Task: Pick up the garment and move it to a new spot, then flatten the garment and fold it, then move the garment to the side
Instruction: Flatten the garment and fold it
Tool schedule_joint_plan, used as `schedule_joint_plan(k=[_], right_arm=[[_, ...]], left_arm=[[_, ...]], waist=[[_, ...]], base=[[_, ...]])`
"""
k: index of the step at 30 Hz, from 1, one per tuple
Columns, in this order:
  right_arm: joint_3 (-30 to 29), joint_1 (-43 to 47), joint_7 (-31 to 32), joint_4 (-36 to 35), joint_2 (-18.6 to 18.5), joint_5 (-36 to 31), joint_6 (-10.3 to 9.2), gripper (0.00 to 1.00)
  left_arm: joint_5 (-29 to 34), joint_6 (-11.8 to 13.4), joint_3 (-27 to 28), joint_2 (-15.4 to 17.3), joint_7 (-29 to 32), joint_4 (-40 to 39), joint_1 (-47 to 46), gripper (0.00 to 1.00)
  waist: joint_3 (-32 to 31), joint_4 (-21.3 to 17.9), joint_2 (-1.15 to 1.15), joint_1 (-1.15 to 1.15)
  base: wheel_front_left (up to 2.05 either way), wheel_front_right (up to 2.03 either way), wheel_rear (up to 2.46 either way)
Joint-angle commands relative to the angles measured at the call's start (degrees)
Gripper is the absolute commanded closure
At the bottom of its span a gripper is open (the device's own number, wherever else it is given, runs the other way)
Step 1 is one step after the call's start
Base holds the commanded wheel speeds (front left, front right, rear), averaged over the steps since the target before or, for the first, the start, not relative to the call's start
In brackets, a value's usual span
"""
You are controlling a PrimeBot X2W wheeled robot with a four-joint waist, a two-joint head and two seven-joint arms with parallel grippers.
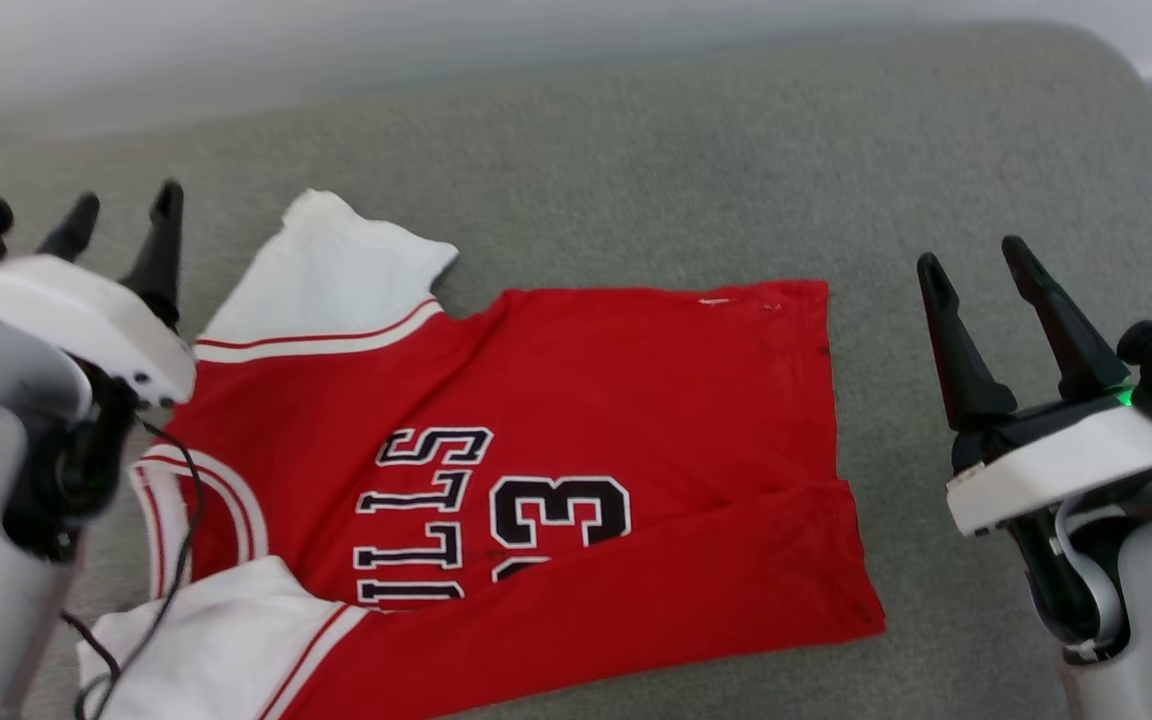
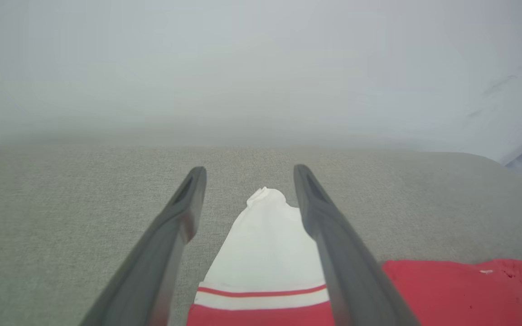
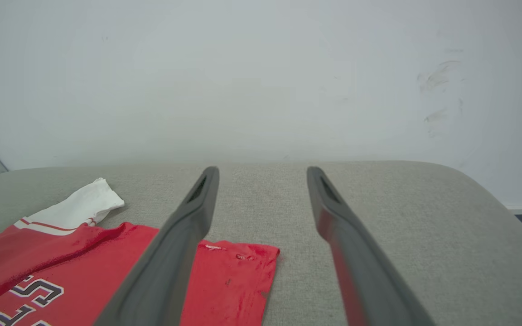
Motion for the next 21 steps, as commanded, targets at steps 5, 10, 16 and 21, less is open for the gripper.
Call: schedule_joint_plan(k=[5,10,16,21], right_arm=[[0.7,-2.9,-0.9,-0.5,1.6,-0.6,-0.02,0.0],[1.4,-3.8,-1.6,1.1,3.3,-0.1,-0.02,0.0],[2.1,-4.4,-3.4,3.4,4.8,0.5,-0.02,0.0],[3.3,-4.8,-4.6,5.0,5.6,1.7,-0.02,0.0]], left_arm=[[-1.1,-3.3,-1.3,1.9,7.1,4.6,-9.1,0.0],[-3.3,-7.0,-3.5,4.7,19.3,9.1,-18.0,0.0],[-4.8,-9.0,-7.4,9.6,36.9,13.3,-24.4,0.0],[-3.8,-7.3,-9.4,12.4,44.5,15.7,-26.2,0.0]], waist=[[9.0,-5.7,0.0,-0.01],[12.4,-8.4,0.0,-0.01],[14.8,-11.8,0.0,-0.01],[16.3,-14.1,0.0,-0.01]], base=[[0.0,0.0,0.0],[0.0,0.0,0.0],[0.0,0.0,0.0],[0.0,0.0,0.0]])
